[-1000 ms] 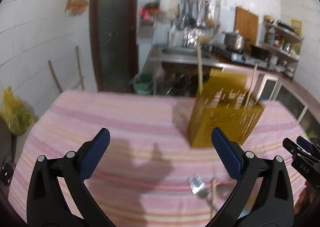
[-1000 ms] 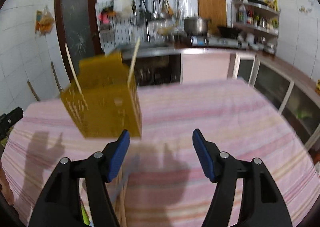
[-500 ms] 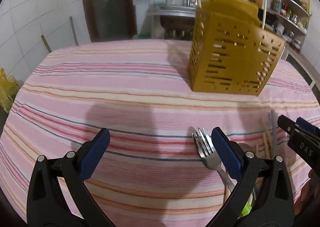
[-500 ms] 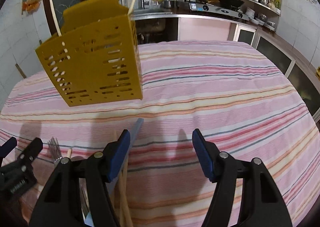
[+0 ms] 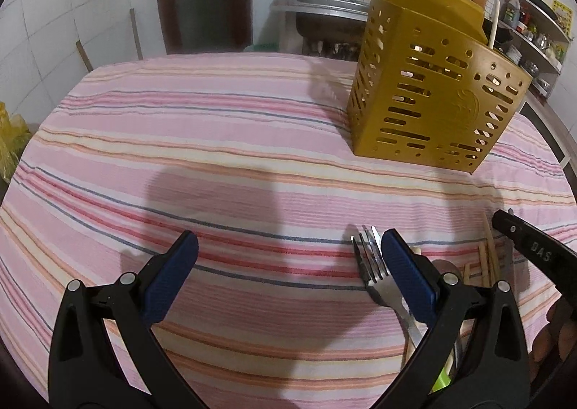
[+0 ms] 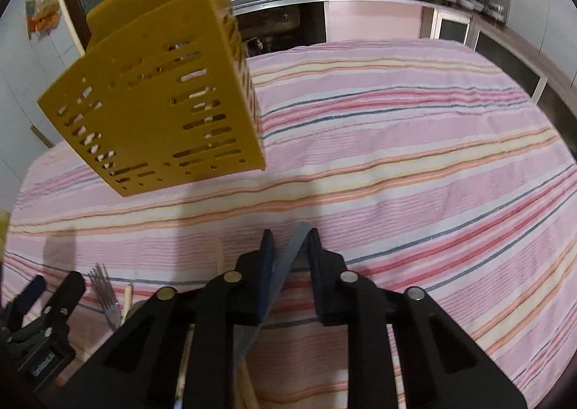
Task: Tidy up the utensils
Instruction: 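Close the right tool on the light-blue plastic spoon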
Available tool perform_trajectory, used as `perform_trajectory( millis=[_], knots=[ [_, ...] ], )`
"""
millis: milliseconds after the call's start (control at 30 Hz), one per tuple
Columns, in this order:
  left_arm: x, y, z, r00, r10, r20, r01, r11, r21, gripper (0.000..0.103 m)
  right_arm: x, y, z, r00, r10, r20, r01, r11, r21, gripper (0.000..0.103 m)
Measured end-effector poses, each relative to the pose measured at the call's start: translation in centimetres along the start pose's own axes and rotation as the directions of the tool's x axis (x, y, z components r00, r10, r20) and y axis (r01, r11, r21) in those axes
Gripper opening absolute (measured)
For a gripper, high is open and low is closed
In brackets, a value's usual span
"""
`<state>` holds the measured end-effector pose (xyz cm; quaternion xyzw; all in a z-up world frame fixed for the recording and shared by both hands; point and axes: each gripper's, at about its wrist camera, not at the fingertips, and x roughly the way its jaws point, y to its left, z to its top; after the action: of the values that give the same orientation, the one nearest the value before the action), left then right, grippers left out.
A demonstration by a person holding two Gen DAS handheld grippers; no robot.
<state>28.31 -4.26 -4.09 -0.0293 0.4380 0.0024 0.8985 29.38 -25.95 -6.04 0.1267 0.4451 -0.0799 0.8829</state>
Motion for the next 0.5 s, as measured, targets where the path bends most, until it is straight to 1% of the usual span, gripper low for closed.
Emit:
perform_trajectory(
  millis=[133, 200, 267, 333, 433, 500],
  knots=[
    [0.4, -0.6, -0.3, 1.0, -0.003, -0.018, 0.003, 1.0, 0.006, 0.098, -0.6, -1.4, -0.2, 0.999, 0.052, -0.002, -0.052, 0.999, 0.001, 0.007],
    [0.8, -0.9, -0.4, 1.0, 0.006, -0.029, -0.006, 1.0, 0.013, 0.098, -0.9, -2.0, -0.3, 0.998, 0.063, -0.004, -0.063, 0.998, -0.012, 0.007],
    [1.0, -1.0, -0.4, 0.999, -0.003, -0.04, 0.004, 1.0, 0.012, 0.098, -1.1, -2.9, -0.2, 0.997, 0.076, -0.015, -0.076, 0.997, -0.027, 0.007],
    [1.2, -1.2, -0.3, 0.999, -0.013, -0.048, 0.013, 1.0, 0.002, 0.098, -1.6, -3.4, -0.4, 0.998, 0.066, -0.01, -0.066, 0.996, -0.054, 0.007],
    [1.7, -1.6, -0.3, 0.998, -0.018, -0.061, 0.017, 1.0, -0.011, 0.098, -2.1, -4.1, -0.9, 0.999, 0.023, 0.031, -0.02, 0.996, -0.083, 0.007],
    [2.2, -2.2, -0.2, 0.997, -0.012, -0.07, 0.011, 1.0, -0.011, 0.098, -2.0, -4.5, -1.4, 0.998, 0.038, 0.044, -0.035, 0.997, -0.067, 0.007]
  ],
)
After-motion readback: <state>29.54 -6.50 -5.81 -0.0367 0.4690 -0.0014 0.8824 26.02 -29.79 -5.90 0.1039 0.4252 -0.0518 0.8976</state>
